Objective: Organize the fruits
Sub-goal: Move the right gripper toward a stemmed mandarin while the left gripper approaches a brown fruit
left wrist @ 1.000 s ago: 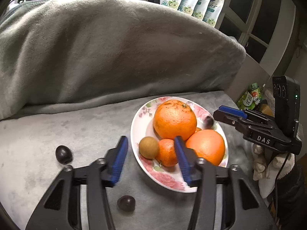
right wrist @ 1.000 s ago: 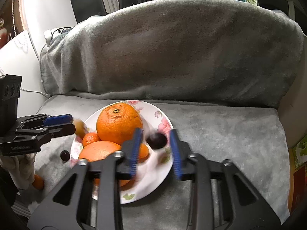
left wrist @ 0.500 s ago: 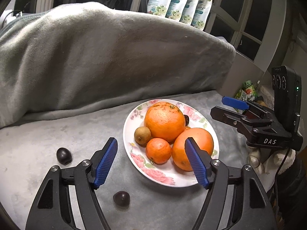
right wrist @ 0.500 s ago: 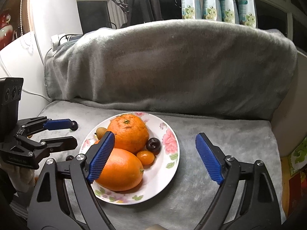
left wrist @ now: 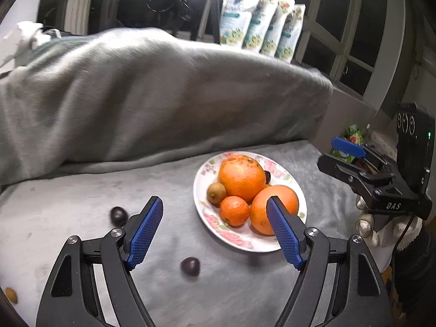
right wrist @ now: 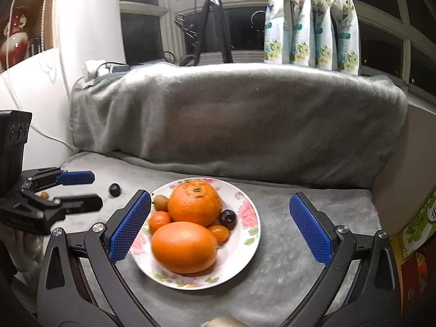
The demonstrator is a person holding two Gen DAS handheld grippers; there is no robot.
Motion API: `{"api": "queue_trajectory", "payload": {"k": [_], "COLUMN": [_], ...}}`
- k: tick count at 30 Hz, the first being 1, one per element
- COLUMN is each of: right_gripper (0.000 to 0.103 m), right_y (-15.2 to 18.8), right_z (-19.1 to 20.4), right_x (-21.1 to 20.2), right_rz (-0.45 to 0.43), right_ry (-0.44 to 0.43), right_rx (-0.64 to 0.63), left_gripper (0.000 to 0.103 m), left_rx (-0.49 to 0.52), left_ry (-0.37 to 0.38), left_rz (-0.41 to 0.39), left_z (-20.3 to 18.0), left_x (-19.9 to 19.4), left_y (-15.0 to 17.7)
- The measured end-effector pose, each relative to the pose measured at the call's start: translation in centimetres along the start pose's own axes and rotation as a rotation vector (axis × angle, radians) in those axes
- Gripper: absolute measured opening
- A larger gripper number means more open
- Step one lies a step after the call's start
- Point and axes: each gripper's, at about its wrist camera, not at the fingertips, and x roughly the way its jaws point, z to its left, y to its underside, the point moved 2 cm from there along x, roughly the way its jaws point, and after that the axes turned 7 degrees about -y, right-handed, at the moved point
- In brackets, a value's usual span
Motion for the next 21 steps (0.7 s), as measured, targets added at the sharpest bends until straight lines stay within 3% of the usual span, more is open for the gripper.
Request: {"api": "queue_trajectory", "payload": {"k": [10, 21], "right_gripper": [0.103, 0.103], "right_y": [0.1, 1.9], "right_z": [4.2, 8.2], "right_x": [-1.8, -2.0], "right_rz": [-0.017, 0.023], "right_ry": [-0.056, -0.141], "right_rx": [-0.049, -0.059], "left_gripper": [0.079, 0.079], "left_rx": [-0.081, -0.140], "left_ry": [-0.065, -0.152], "left_rz": [-0.074, -0.090], "left_z": [4.4, 7.9], "left_x": [-5.5, -9.1], "left_y": [1.4, 5.0]}}
